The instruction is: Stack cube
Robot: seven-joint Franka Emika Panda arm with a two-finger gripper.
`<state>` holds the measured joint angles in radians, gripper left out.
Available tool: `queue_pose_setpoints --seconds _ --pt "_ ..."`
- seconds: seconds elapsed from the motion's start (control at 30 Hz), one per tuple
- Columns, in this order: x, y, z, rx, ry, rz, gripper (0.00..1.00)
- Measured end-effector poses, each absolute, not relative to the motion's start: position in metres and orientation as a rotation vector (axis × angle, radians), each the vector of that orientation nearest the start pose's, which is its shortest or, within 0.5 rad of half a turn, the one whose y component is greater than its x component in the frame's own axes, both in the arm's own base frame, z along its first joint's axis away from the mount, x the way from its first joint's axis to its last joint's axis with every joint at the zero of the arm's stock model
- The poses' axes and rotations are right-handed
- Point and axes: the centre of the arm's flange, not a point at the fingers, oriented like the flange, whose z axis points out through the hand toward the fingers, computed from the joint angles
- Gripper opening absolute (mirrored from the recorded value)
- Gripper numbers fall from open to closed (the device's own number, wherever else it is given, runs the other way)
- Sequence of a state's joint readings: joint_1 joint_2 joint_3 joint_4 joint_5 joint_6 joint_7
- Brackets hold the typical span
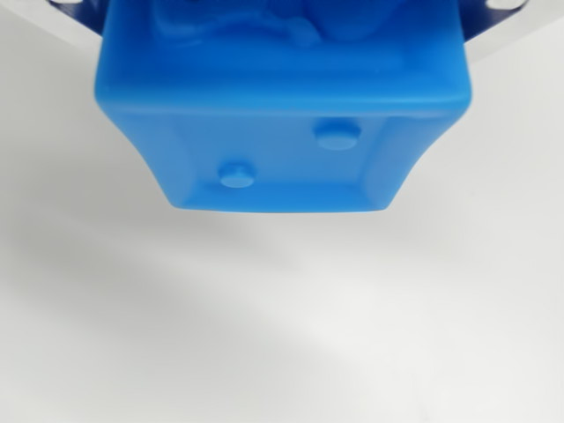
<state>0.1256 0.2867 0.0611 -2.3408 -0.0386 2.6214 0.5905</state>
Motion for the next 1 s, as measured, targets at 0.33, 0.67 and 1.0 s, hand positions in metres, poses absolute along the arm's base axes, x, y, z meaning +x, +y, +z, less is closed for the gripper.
queue_pose_setpoints --seconds 0.33,0.67,1.0 --pt "0.493 0.084 0.216 -3.082 0.627 0.006 0.0" --pt "0.479 0.07 0.221 -3.074 0.668 0.007 0.0" --pt "0.466 0.058 0.225 -3.065 0.709 0.008 0.0"
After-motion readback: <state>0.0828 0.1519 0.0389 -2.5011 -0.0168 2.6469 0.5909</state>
